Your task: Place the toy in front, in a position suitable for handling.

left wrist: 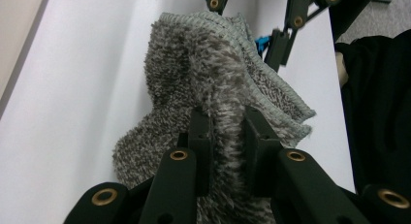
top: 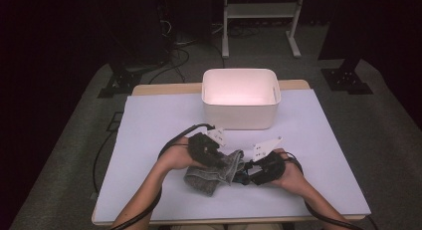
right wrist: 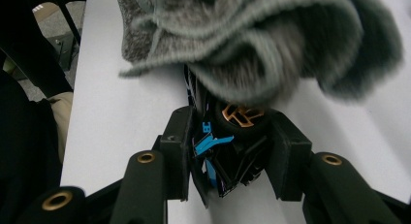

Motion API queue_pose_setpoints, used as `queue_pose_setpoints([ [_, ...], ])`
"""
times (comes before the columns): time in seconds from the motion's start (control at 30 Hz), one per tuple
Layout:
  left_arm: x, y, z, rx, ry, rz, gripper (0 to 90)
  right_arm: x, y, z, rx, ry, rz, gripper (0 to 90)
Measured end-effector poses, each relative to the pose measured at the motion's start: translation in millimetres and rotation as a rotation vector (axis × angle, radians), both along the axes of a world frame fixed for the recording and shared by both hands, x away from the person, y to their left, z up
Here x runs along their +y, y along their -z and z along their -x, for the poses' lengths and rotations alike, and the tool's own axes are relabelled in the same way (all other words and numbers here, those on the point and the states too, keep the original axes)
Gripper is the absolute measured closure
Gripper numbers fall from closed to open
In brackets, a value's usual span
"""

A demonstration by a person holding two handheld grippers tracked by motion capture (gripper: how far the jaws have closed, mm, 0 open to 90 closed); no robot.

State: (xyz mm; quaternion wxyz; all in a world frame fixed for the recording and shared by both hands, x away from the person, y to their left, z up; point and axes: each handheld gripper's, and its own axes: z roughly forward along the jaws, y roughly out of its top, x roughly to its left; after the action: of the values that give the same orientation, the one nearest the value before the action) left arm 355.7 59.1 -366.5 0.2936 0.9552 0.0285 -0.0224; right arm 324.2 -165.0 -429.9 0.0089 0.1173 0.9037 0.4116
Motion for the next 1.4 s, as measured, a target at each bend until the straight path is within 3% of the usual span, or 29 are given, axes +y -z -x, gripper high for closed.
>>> queue_pose_setpoints([
  [0.13, 3.4, -0.9, -1.0, -0.004, -0.001, -0.006, 76.5, 0.3, 0.2, 0.5, -0.007, -0.002, 0.004, 56.5],
  [0.33, 36.1, -4.4, -3.6, -0.016, -0.087, 0.003, 76.4, 0.0, 0.6, 0.0, -0.001, -0.002, 0.003, 56.3],
  [0.5, 57.4, -9.7, -4.3, -0.024, -0.126, -0.005, 76.4, 1.3, 2.1, -0.9, 0.013, 0.000, 0.005, 55.7],
  [0.8, 65.4, 5.6, -6.6, 0.020, -0.147, 0.003, 76.4, 5.6, 5.4, -0.6, 0.002, -0.009, 0.037, 55.0],
  [0.97, 52.1, -1.5, -3.0, 0.017, -0.102, 0.038, 76.4, 5.8, 5.6, -1.4, 0.021, -0.007, 0.030, 54.9],
  [1.17, 6.2, -1.3, 1.6, 0.008, 0.001, 0.015, 76.3, 6.9, 5.7, -0.8, 0.014, -0.007, 0.031, 54.9],
  [1.23, -6.6, -0.1, 1.9, 0.014, 0.016, 0.014, 76.3, 6.8, 5.8, -0.7, 0.013, -0.007, 0.031, 54.9],
  [1.4, -9.6, 1.3, -0.1, 0.024, 0.019, 0.013, 76.3, 6.2, 6.3, -1.3, 0.021, -0.008, 0.025, 54.9],
])
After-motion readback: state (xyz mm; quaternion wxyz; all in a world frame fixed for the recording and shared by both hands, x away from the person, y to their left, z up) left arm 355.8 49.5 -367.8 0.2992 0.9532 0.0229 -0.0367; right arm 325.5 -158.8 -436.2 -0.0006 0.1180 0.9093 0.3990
